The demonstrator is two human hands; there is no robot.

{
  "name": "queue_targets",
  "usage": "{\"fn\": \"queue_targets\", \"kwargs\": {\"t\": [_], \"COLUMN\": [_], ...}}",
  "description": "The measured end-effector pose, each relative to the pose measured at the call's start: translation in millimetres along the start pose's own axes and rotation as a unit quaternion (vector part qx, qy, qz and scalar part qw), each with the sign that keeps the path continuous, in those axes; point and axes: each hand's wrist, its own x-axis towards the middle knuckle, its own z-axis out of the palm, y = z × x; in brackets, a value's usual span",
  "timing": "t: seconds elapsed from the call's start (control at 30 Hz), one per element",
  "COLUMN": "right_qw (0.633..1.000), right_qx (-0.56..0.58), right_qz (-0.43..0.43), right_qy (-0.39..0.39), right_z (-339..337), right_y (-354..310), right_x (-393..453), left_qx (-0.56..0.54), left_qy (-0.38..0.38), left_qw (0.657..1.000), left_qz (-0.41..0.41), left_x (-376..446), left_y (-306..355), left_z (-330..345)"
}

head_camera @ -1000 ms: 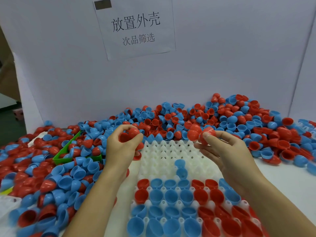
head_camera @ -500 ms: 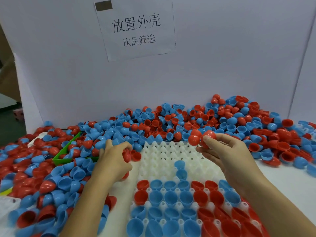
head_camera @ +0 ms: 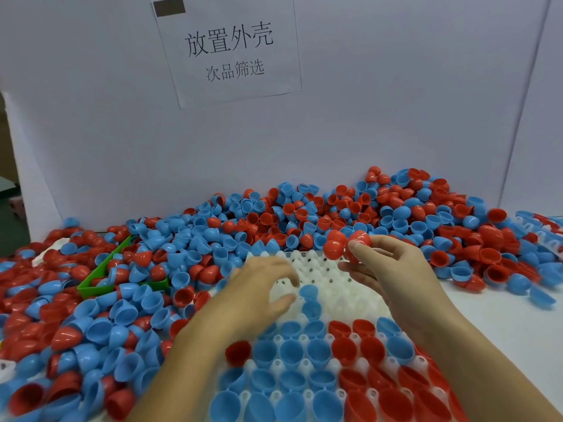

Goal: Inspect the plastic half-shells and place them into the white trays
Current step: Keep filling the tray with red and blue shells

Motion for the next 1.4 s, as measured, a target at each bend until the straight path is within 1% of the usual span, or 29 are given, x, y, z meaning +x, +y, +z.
{"fn": "queue_targets", "kwargs": {"t": [0.07,0.13,0.2,0.27,0.33,0.4,0.47,0.5,0.53,0.57,0.67,0.8,0.83,0.93,1.07,1.23,1.33,1.4], "right_qw": [1.000,1.000,1.000,1.000,1.000,1.000,0.999,0.999,1.000,1.000,1.000,1.000,1.000,1.000,1.000,1.000,1.000,1.000], "right_qx": [0.007,0.015,0.017,0.019,0.019,0.021,0.024,0.024,0.023,0.021,0.015,0.006,0.005,0.001,-0.001,-0.010,-0.008,-0.005], "right_qz": [0.000,-0.001,-0.004,-0.004,-0.004,-0.004,-0.003,-0.003,-0.003,-0.003,-0.002,-0.003,-0.003,-0.001,0.000,0.002,0.002,0.000], "right_qy": [-0.002,-0.001,0.002,0.010,0.015,0.019,0.022,0.021,0.020,0.019,0.010,0.005,0.006,0.007,0.008,-0.008,-0.017,-0.018], "right_z": [-1.1,-2.6,-4.4,-7.0,-9.5,-11.3,-12.4,-12.7,-12.4,-12.5,-11.4,-10.7,-10.5,-10.8,-11.1,-8.8,-7.7,-7.4], "right_y": [-0.7,-2.6,-4.6,-5.7,-6.1,-6.2,-6.0,-5.8,-5.5,-5.2,-4.7,-3.5,-3.5,-4.3,-4.6,-2.6,-1.2,-1.7], "right_x": [0.3,1.0,2.3,3.8,5.6,7.0,7.9,8.1,8.3,8.3,8.0,7.2,7.2,7.8,8.2,6.7,5.9,5.2], "left_qx": [-0.051,-0.030,-0.013,-0.023,-0.051,-0.116,-0.177,-0.193,-0.199,-0.197,-0.152,-0.060,-0.050,-0.066,-0.027,-0.022,-0.050,-0.067], "left_qy": [-0.066,-0.099,-0.113,-0.106,-0.071,0.013,0.126,0.170,0.193,0.201,0.179,0.090,0.081,0.069,0.000,-0.008,-0.016,-0.002], "left_qw": [0.996,0.994,0.993,0.993,0.995,0.991,0.976,0.966,0.961,0.960,0.971,0.992,0.994,0.994,0.998,0.998,0.997,0.997], "left_qz": [0.029,0.034,0.035,0.042,0.057,0.057,0.031,0.012,-0.006,-0.019,-0.041,-0.058,-0.061,-0.050,-0.057,-0.055,-0.049,-0.046], "left_x": [-0.5,0.6,2.5,3.6,4.7,6.0,6.1,5.9,4.8,3.3,-1.1,-1.7,-2.2,-4.2,-4.0,-2.7,-4.6,-6.1], "left_y": [6.5,6.4,4.4,3.2,2.8,0.4,-8.6,-15.4,-23.1,-30.2,-45.0,-49.6,-50.4,-52.2,-51.3,-51.7,-53.8,-54.5], "left_z": [4.2,10.2,14.4,16.2,16.0,10.0,-1.4,-7.5,-12.9,-16.4,-18.4,-15.1,-15.6,-19.5,-18.9,-13.1,-17.3,-21.5]}}
